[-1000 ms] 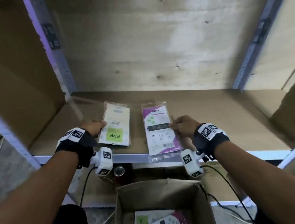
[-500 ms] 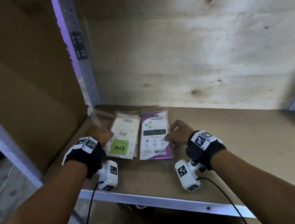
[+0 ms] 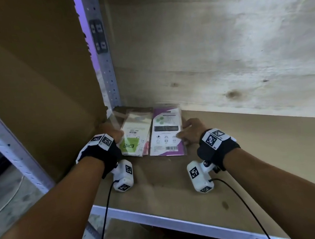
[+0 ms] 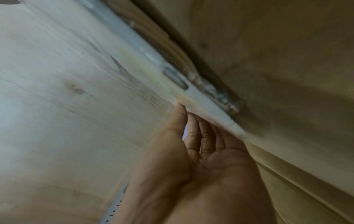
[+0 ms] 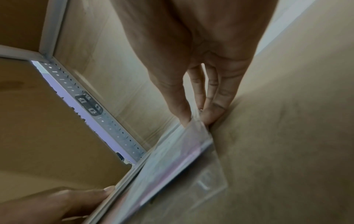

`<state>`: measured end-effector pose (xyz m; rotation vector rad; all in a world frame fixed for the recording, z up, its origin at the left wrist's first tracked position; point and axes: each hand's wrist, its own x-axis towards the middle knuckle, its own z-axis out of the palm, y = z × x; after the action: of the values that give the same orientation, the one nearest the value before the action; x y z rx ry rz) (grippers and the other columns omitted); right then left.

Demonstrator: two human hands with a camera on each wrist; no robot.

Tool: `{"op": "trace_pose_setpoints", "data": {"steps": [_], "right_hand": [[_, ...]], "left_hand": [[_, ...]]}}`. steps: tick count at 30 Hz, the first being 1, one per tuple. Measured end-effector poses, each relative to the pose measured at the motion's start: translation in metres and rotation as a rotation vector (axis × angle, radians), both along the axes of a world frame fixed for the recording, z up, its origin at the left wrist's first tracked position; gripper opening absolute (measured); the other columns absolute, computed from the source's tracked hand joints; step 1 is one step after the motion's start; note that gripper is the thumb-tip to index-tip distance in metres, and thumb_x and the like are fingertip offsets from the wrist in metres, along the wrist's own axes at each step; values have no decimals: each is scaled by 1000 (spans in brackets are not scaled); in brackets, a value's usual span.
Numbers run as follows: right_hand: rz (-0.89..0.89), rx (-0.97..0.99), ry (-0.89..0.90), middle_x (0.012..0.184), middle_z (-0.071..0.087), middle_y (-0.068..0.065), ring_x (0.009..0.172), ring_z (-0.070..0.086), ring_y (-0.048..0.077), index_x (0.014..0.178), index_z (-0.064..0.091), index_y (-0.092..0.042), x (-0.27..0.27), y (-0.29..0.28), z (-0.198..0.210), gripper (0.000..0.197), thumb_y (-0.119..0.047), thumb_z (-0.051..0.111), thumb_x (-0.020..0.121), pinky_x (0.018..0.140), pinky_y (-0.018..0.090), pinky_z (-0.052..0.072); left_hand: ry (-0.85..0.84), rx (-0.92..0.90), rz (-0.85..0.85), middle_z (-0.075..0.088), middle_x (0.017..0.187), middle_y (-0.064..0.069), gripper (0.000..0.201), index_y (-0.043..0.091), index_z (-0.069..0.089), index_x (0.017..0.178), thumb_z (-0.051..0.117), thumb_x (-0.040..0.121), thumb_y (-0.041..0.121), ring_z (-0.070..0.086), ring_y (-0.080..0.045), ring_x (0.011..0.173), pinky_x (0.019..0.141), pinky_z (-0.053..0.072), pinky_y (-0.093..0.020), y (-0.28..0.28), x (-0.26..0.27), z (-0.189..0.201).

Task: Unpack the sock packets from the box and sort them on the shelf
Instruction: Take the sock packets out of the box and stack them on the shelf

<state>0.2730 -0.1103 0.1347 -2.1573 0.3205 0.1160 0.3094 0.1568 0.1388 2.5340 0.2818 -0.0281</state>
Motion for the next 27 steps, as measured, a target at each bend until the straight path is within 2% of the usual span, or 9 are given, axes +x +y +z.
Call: {"op": "trace_pose_setpoints", "data": {"steps": [3, 5, 9, 13, 15, 17, 20, 24, 27], "right_hand": [[31, 41, -19, 84, 74, 16, 54, 66, 17, 76, 64, -7, 3, 9, -1, 11, -3, 73, 81, 60, 31, 61], [45, 48, -31, 92, 74, 19, 67, 72, 26, 82, 67, -1, -1, 11, 3, 7, -5, 73, 82, 67, 36, 61], [32, 1, -62, 79, 65, 13, 72, 61, 28, 70, 61, -9, -25, 1, 19, 17, -8, 74, 81, 76, 46, 55], [44, 41, -48, 76, 66, 14, 57, 58, 22, 79, 69, -8, -74, -7, 45, 8, -2, 66, 83, 57, 29, 53], [75, 68, -52, 75, 66, 17, 53, 58, 22, 78, 69, -4, -106, -7, 60, 14, 2, 58, 84, 50, 25, 53], [94, 95, -67, 71, 67, 17, 52, 59, 23, 78, 68, -3, -139, -6, 73, 14, 3, 57, 85, 49, 25, 53], [150, 139, -61, 72, 67, 15, 53, 61, 22, 89, 65, 0, -202, -7, 84, 8, 2, 58, 88, 49, 25, 52], [258, 126, 4, 81, 68, 17, 62, 61, 24, 92, 60, -1, -277, -15, 84, 6, 1, 55, 91, 53, 26, 53], [335, 59, 58, 83, 70, 16, 66, 62, 24, 95, 63, 0, -321, -29, 68, 9, -3, 56, 92, 54, 27, 51]], "left_hand": [[6, -32, 56, 56, 139, -18, 51, 3, 58, 132, 67, 91, 32, 57, -35, 121, 87, 43, -30, 12, 5, 5], [1, -113, 33, 55, 140, -18, 56, 2, 58, 132, 68, 90, 38, 56, -35, 123, 94, 42, -31, 17, 3, 9], [-30, -215, -35, 70, 110, -24, 49, -6, 71, 95, 66, 91, 42, 65, -36, 104, 94, 50, -39, 17, -18, 21], [-170, -281, -96, 68, 109, -6, 31, 6, 71, 102, 73, 87, 33, 63, -29, 107, 88, 46, -28, 5, -64, 46], [-221, -332, -163, 73, 106, -10, 11, 16, 73, 86, 77, 83, 25, 66, -32, 104, 95, 52, -38, -5, -96, 59], [-230, -321, -254, 74, 99, -14, 9, 21, 70, 77, 76, 83, 25, 69, -32, 98, 92, 55, -44, -16, -128, 69], [-233, -382, -337, 73, 91, -12, 20, 9, 69, 93, 77, 84, 25, 70, -28, 86, 86, 58, -39, -36, -187, 76], [-203, -474, -438, 63, 71, -9, 19, 6, 59, 92, 75, 85, 13, 61, -20, 63, 59, 52, -25, -63, -260, 63], [-122, -454, -521, 65, 70, -9, 17, 5, 62, 89, 76, 85, 16, 63, -20, 64, 65, 51, -29, -77, -303, 39]]}}
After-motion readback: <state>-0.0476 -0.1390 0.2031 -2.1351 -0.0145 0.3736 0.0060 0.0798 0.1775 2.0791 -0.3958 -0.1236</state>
